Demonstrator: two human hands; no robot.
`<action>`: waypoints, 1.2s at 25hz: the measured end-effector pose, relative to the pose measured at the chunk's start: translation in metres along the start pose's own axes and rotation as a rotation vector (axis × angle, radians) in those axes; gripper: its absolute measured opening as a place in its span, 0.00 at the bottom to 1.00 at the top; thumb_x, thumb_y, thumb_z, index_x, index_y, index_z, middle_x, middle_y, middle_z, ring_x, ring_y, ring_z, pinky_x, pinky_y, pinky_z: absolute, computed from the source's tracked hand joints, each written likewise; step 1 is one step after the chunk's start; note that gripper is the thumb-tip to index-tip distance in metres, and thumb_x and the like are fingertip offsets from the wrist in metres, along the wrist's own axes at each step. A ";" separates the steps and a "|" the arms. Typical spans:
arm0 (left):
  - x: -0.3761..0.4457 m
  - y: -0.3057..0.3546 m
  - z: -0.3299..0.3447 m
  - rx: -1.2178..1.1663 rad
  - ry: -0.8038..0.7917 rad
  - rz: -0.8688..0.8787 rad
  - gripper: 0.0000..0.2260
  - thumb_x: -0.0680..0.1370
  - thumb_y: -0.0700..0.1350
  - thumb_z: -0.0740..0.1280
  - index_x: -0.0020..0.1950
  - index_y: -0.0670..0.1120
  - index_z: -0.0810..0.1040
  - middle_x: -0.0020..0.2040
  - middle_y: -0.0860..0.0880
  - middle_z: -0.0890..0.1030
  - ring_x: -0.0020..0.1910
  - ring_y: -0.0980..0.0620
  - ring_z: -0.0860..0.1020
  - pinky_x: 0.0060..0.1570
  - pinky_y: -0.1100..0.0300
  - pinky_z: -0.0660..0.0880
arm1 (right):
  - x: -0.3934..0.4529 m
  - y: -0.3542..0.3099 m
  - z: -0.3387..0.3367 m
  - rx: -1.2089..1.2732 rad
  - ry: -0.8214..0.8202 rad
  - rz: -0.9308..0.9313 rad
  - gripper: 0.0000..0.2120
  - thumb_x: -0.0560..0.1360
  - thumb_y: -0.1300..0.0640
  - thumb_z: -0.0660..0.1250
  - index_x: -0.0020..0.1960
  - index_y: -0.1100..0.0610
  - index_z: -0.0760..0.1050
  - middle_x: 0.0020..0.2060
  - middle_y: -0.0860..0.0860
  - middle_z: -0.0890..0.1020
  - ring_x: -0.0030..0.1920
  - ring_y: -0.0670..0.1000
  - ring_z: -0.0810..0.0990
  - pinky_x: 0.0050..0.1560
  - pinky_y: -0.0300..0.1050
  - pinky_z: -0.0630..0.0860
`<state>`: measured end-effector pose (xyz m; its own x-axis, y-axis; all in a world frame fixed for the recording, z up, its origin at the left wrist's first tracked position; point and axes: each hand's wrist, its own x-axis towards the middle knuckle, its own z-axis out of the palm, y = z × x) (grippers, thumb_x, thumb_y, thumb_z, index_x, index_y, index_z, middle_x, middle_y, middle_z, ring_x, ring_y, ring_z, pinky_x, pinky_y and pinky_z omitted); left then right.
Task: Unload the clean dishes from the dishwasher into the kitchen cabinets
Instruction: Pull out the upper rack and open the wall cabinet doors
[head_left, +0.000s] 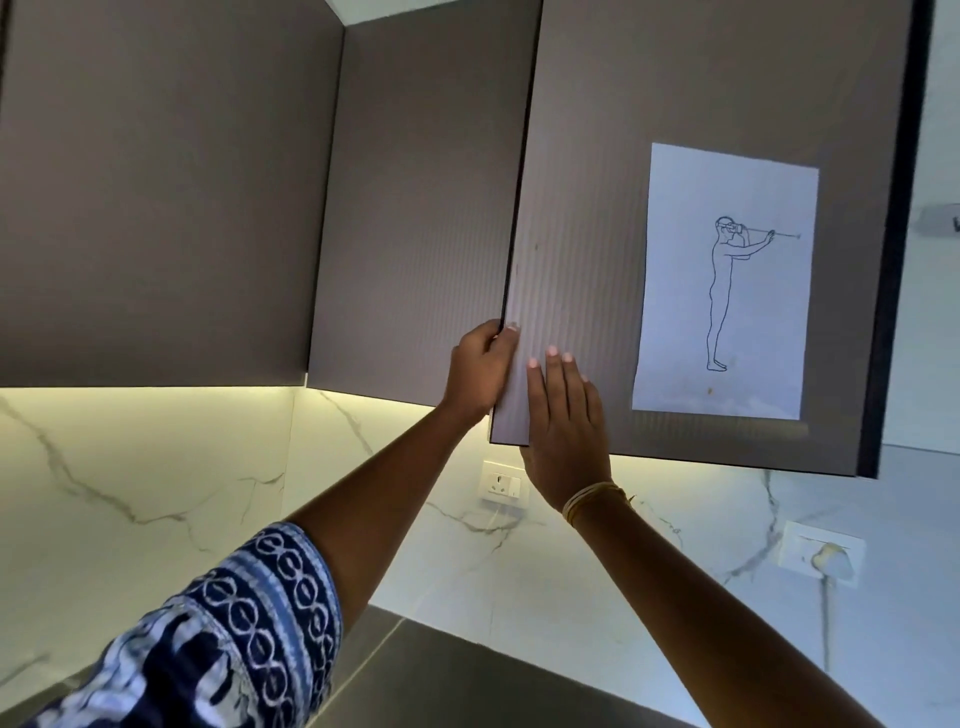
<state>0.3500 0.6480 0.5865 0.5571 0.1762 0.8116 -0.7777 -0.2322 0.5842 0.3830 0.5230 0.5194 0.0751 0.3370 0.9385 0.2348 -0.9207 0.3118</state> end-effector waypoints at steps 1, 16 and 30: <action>-0.006 0.012 -0.001 -0.015 -0.010 -0.027 0.14 0.82 0.49 0.58 0.53 0.42 0.78 0.48 0.45 0.81 0.48 0.47 0.79 0.49 0.54 0.77 | -0.002 0.002 -0.016 0.067 -0.019 -0.005 0.43 0.65 0.44 0.74 0.73 0.59 0.63 0.71 0.60 0.68 0.70 0.63 0.69 0.67 0.59 0.67; -0.086 0.115 -0.001 -0.182 -0.158 0.124 0.11 0.78 0.44 0.67 0.44 0.36 0.82 0.37 0.41 0.83 0.38 0.44 0.83 0.37 0.53 0.80 | 0.115 0.035 -0.189 0.634 0.120 0.512 0.38 0.73 0.40 0.65 0.75 0.57 0.57 0.73 0.56 0.64 0.73 0.57 0.63 0.72 0.54 0.65; -0.142 0.193 0.134 -0.442 -0.754 -0.049 0.36 0.72 0.65 0.63 0.76 0.64 0.50 0.78 0.57 0.56 0.76 0.48 0.58 0.69 0.44 0.63 | 0.061 0.122 -0.330 0.562 0.231 0.530 0.23 0.68 0.55 0.69 0.62 0.58 0.77 0.52 0.54 0.84 0.47 0.48 0.81 0.48 0.35 0.79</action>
<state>0.1594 0.4503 0.5851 0.5157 -0.5396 0.6655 -0.7023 0.1785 0.6891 0.0964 0.3665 0.6635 0.1250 -0.2223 0.9669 0.6810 -0.6895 -0.2466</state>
